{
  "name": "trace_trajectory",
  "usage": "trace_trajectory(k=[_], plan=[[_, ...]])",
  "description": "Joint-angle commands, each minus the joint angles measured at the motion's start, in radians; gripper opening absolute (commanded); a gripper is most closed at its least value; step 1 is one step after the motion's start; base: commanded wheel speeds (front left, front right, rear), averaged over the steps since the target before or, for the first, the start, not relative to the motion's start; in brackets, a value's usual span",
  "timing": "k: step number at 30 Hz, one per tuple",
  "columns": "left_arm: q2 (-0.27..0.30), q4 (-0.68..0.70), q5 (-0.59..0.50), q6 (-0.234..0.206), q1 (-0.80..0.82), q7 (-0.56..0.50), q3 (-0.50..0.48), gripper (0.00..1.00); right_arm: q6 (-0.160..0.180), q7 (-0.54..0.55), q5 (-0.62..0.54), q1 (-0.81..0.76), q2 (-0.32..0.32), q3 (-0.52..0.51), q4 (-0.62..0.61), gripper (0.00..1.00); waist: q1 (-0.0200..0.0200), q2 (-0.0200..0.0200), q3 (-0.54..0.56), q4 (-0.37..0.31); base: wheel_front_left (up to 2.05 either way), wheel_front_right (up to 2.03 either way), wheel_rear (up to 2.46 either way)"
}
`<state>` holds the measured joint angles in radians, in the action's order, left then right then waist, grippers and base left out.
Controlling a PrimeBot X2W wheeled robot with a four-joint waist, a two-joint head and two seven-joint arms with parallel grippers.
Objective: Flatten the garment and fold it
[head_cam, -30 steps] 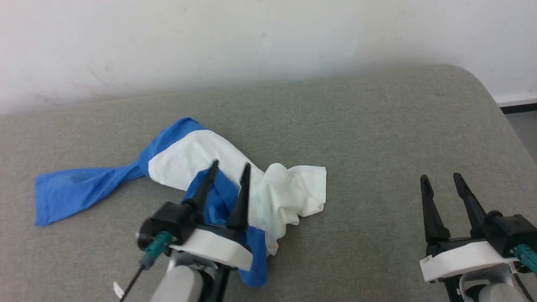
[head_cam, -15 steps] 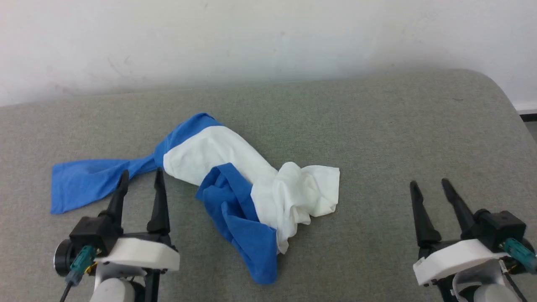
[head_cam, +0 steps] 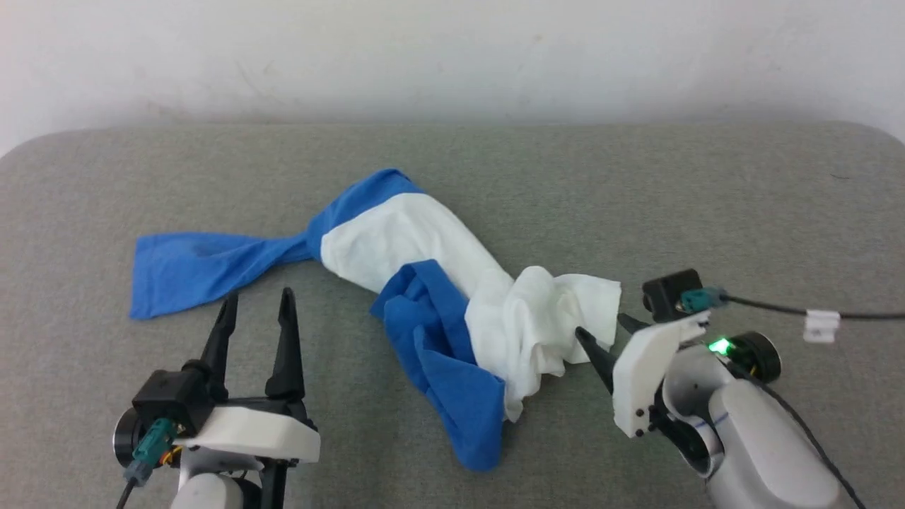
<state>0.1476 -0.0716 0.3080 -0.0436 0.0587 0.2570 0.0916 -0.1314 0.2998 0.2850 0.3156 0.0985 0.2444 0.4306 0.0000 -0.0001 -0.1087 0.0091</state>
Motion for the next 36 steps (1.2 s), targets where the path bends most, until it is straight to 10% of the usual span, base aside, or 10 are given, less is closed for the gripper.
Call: trace_trajectory(k=[1,8,9,10,11,16,24,36], plan=[[-0.007,0.002,-0.002,0.008,0.004,0.005,0.003,1.0,0.001,0.017,0.017,0.046,0.014,0.027,0.039,1.0,0.0,0.0001,-0.019,0.033,0.0,0.0,0.0],[-0.033,-0.006,-0.003,0.019,0.022,0.005,0.011,1.0,0.001,0.187,0.111,0.139,0.026,0.122,0.275,1.0,0.0,0.0001,-0.029,0.076,0.0,0.0,0.0],[-0.036,-0.006,-0.004,0.02,0.023,0.005,0.01,1.0,0.001,0.22,0.13,0.141,0.026,0.144,0.295,0.37,0.0,0.0001,-0.03,0.078,0.0,0.0,0.0],[-0.039,-0.005,-0.004,0.021,0.023,0.005,0.009,1.0,0.001,0.25,0.155,0.142,0.026,0.161,0.308,0.04,0.0,0.0001,-0.03,0.079,0.0,0.0,0.0],[-0.041,-0.005,-0.005,0.021,0.022,0.005,0.006,1.0,0.001,0.273,0.184,0.143,0.026,0.179,0.313,0.0,0.0,0.0001,-0.029,0.078,0.0,0.0,0.0],[-0.041,-0.019,-0.018,0.028,0.014,0.005,0.007,1.0,0.001,0.163,0.26,0.166,0.076,0.199,0.235,0.0,0.0,0.0001,-0.02,0.066,0.0,0.0,0.0],[-0.051,-0.012,-0.014,0.034,0.002,0.005,-0.005,1.0,0.001,-0.23,0.177,0.052,0.129,-0.212,0.065,0.0,0.0,0.0001,0.013,0.032,0.0,0.0,0.0],[-0.043,-0.008,-0.03,0.032,-0.034,0.005,-0.015,1.0,0.001,-0.077,-0.078,-0.338,-0.019,-0.71,-0.245,0.09,0.0,0.0001,0.029,-0.023,0.0,0.0,0.0]])
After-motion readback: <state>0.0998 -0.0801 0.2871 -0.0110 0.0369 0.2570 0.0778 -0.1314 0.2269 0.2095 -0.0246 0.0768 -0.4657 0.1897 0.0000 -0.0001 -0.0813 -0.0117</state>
